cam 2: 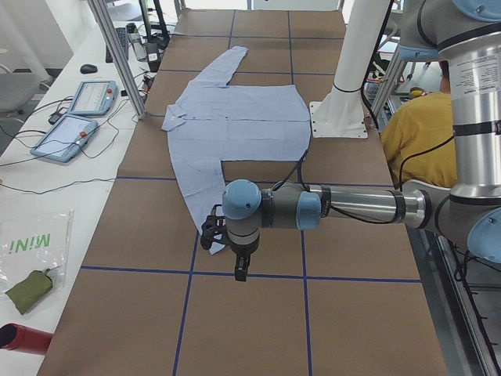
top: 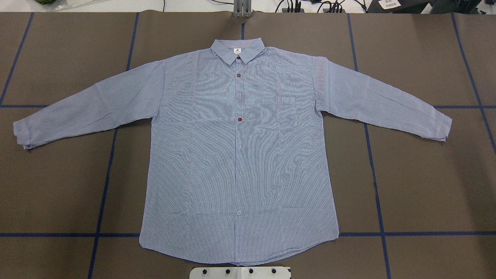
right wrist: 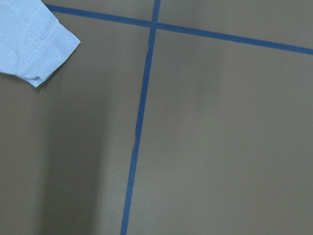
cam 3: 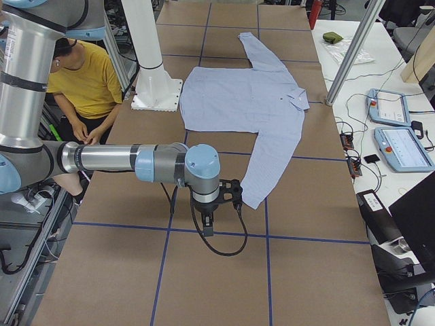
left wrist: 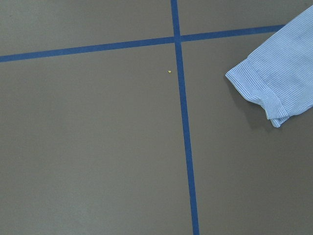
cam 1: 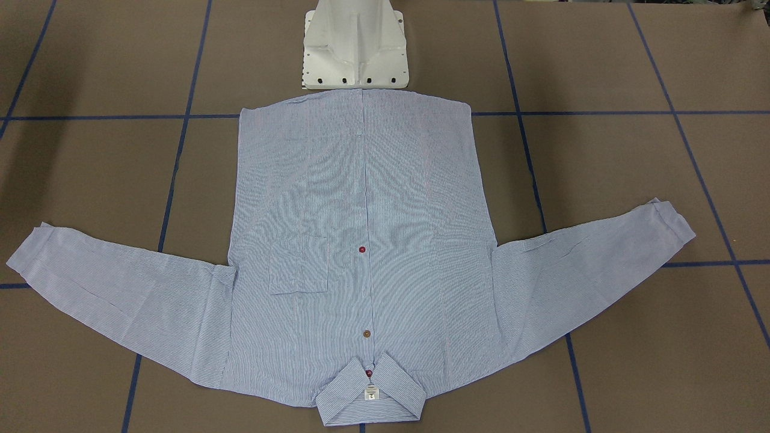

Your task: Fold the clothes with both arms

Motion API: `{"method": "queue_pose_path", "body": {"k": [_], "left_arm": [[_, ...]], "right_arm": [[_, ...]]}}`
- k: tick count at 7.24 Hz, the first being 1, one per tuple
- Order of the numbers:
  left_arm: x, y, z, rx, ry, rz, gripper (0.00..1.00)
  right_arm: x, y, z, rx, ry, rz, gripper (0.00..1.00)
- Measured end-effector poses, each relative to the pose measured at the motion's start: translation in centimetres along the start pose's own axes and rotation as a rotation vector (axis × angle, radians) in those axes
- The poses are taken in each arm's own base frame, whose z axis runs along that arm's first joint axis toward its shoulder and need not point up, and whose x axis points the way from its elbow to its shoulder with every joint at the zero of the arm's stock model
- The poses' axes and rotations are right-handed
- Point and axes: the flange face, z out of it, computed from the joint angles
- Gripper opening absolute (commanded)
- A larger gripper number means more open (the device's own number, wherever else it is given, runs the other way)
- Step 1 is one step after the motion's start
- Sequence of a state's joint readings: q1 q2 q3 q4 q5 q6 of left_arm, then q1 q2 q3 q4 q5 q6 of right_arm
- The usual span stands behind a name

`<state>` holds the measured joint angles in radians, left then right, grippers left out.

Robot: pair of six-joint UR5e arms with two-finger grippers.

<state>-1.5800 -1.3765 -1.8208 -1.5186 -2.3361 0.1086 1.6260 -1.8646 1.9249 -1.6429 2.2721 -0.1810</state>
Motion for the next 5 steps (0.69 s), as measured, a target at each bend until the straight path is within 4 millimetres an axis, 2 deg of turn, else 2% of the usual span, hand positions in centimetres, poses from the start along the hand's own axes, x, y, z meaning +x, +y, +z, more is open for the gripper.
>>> {"method": "queue_pose_path", "body": {"k": [3, 4, 5], "left_arm": [[0.3, -0.2, -0.4, 0.011, -0.006, 0.017, 1.00], [0.9, -0.6, -1.1, 0.038, -0.010, 0.043, 1.00], [1.7, -1.1, -2.0, 0.094, -0.017, 0.092, 1.00]], "right_arm": [[-0.5, -1.0, -0.8, 0.019, 0.004, -0.016, 1.00], [-1.1, -2.1, -1.7, 0.042, 0.007, -0.035, 1.00], [-2.1, -4.1, -3.2, 0.079, 0.010, -0.063, 1.00]]}}
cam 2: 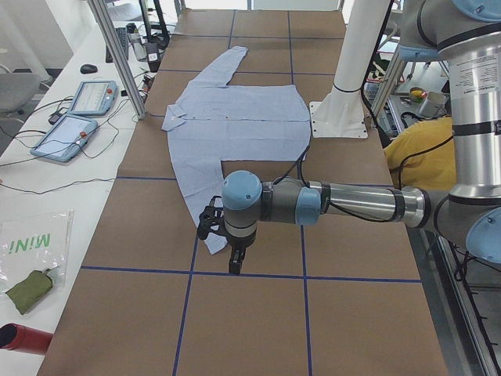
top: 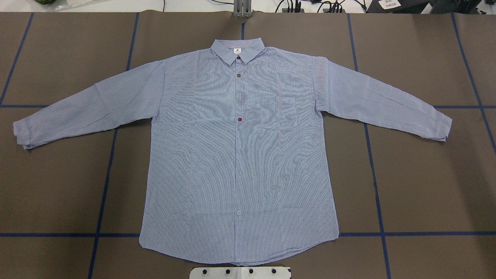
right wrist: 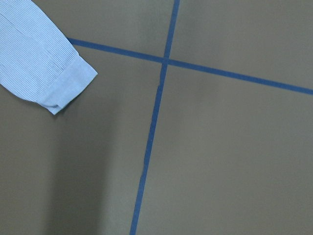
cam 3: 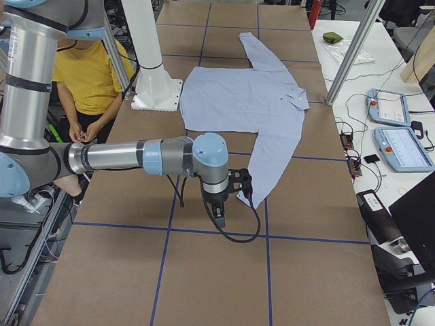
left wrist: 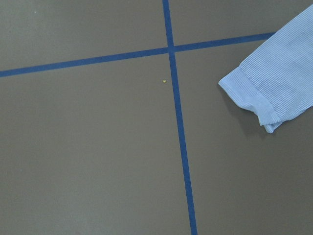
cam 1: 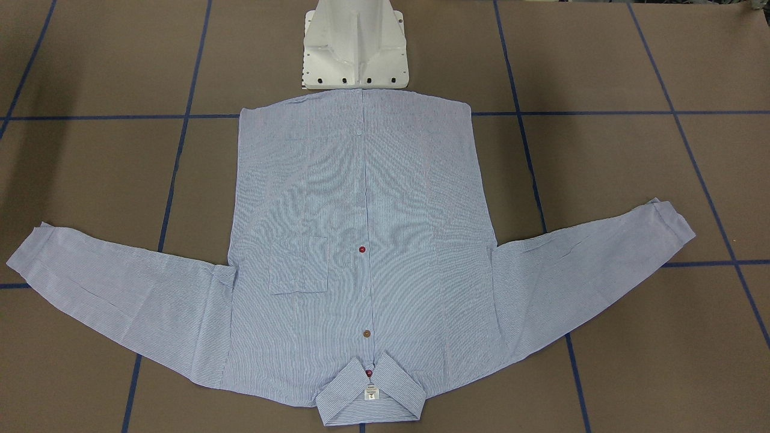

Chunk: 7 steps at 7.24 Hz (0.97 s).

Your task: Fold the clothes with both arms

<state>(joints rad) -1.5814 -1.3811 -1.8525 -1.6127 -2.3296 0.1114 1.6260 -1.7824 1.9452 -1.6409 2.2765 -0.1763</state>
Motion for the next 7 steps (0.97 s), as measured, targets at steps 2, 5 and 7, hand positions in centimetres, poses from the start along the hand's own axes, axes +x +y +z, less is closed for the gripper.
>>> {"method": "queue_pose_path", "body": {"k": [2, 5, 7], "left_arm": [[2.2, -2.4, -2.7, 0.191, -0.021, 0.177, 1.00], [4.0, -5.1, -5.0, 0.409, -0.044, 0.383, 1.00], [3.8, -5.5, -4.8, 0.424, -0.042, 0.400, 1.00]], "right_arm": [[-1.8, -3.7, -2.9, 0.095, 0.017, -0.070, 1.00], [-2.9, -5.3, -4.3, 0.198, 0.002, -0.063, 1.00], [-5.3, -6.5, -4.0, 0.244, -0.065, 0.039, 1.00]]}}
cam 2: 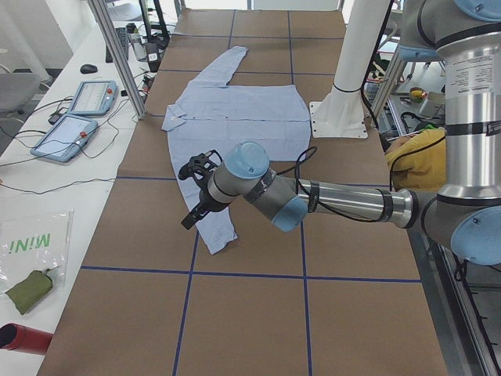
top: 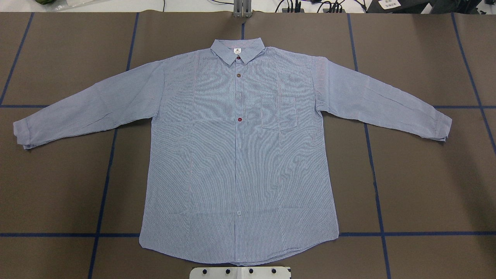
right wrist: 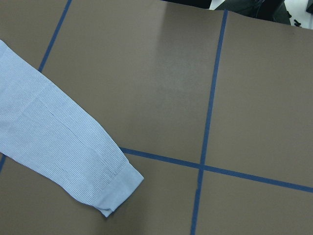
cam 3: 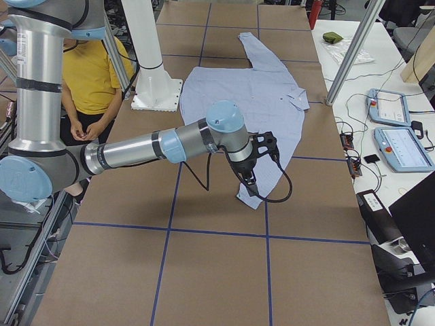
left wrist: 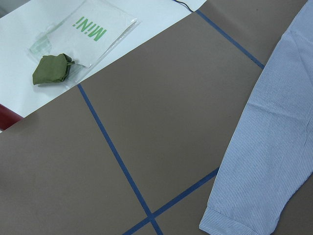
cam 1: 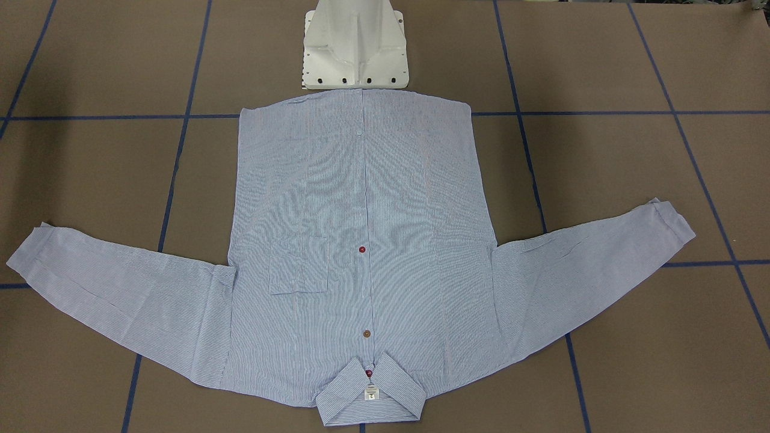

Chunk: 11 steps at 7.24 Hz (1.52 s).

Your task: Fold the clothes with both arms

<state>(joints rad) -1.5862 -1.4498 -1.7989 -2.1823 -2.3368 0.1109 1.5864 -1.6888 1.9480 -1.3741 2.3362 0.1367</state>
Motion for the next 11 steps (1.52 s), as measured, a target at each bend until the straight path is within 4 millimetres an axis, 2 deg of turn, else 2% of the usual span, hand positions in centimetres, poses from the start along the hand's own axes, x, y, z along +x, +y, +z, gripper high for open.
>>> {"method": "queue_pose_path", "body": {"k": [1, 3, 4, 5, 7, 9, 10, 11], "left_arm": [[0.0, 0.0, 0.0, 0.001, 0.000, 0.002, 1.00], [0.0, 0.0, 0.0, 0.003, 0.001, 0.004, 1.00], [0.0, -0.1, 0.0, 0.004, 0.001, 0.005, 1.00], [0.1, -0.1, -0.1, 0.005, 0.000, 0.007, 1.00], [0.2, -0.3, -0.2, 0.009, 0.000, 0.011, 1.00], [0.3, -0.3, -0.3, 0.009, 0.000, 0.013, 1.00], [0.3, -0.3, -0.3, 0.009, 0.000, 0.014, 1.00], [0.3, -0.2, -0.3, 0.010, 0.001, 0.015, 1.00]], "right_arm": [[-2.4, -0.3, 1.9, 0.011, -0.014, 0.064, 1.00], [-6.3, 0.2, 7.3, 0.063, -0.010, 0.202, 0.98], [-6.7, 1.4, 10.2, 0.107, -0.022, 0.260, 0.95], [-6.2, 3.1, 12.7, 0.151, -0.049, 0.303, 0.92], [-5.9, 6.5, 16.4, 0.194, -0.058, 0.369, 0.86], [-7.8, 9.2, 19.2, 0.236, -0.032, 0.443, 0.74], [-9.0, 10.3, 20.5, 0.258, -0.014, 0.473, 0.55], [-10.0, 11.3, 21.8, 0.270, -0.002, 0.500, 0.53]]}}
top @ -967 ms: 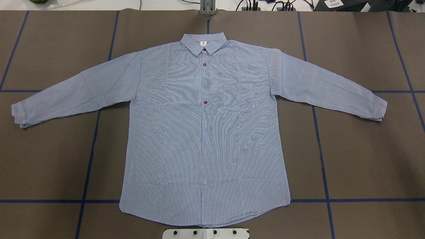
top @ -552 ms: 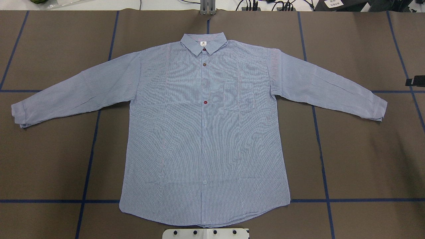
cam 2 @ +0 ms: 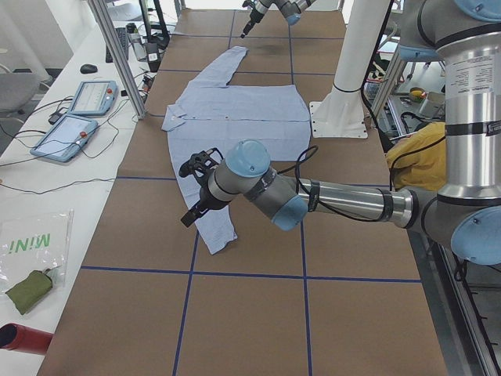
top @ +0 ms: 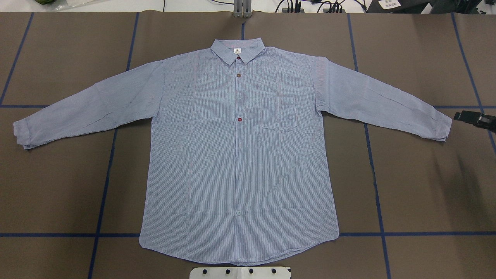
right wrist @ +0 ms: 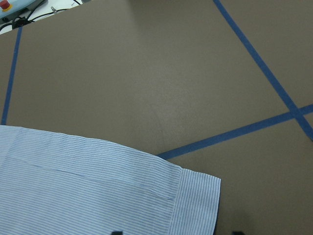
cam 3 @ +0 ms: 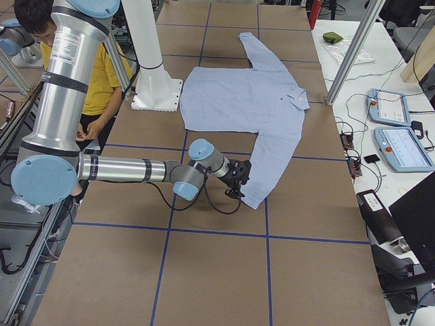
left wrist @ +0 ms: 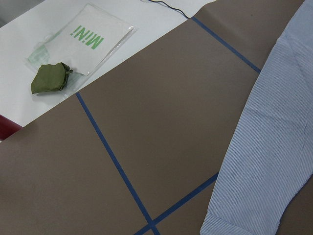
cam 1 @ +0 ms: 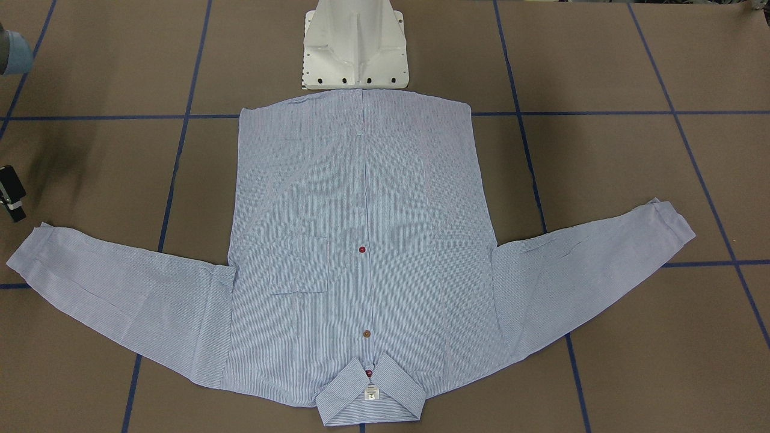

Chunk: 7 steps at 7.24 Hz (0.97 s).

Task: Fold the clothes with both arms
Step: 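Lower the right gripper to the cuff of the sleeve nearest it and grasp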

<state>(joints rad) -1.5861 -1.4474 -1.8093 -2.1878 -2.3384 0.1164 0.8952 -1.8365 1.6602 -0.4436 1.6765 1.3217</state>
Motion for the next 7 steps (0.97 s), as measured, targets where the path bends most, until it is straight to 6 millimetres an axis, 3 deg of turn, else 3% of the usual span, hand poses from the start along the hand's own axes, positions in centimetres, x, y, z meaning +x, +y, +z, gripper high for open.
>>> {"method": "queue_pose_path", "body": {"k": [3, 7], "left_arm": [[0.0, 0.0, 0.0, 0.000, 0.000, 0.001, 1.00], [0.0, 0.1, 0.0, -0.001, 0.001, 0.001, 1.00]], "right_arm": [[0.3, 3.2, 2.2, 0.036, 0.035, 0.006, 0.54], [1.0, 4.9, 3.8, 0.056, 0.068, -0.017, 0.54]]}}
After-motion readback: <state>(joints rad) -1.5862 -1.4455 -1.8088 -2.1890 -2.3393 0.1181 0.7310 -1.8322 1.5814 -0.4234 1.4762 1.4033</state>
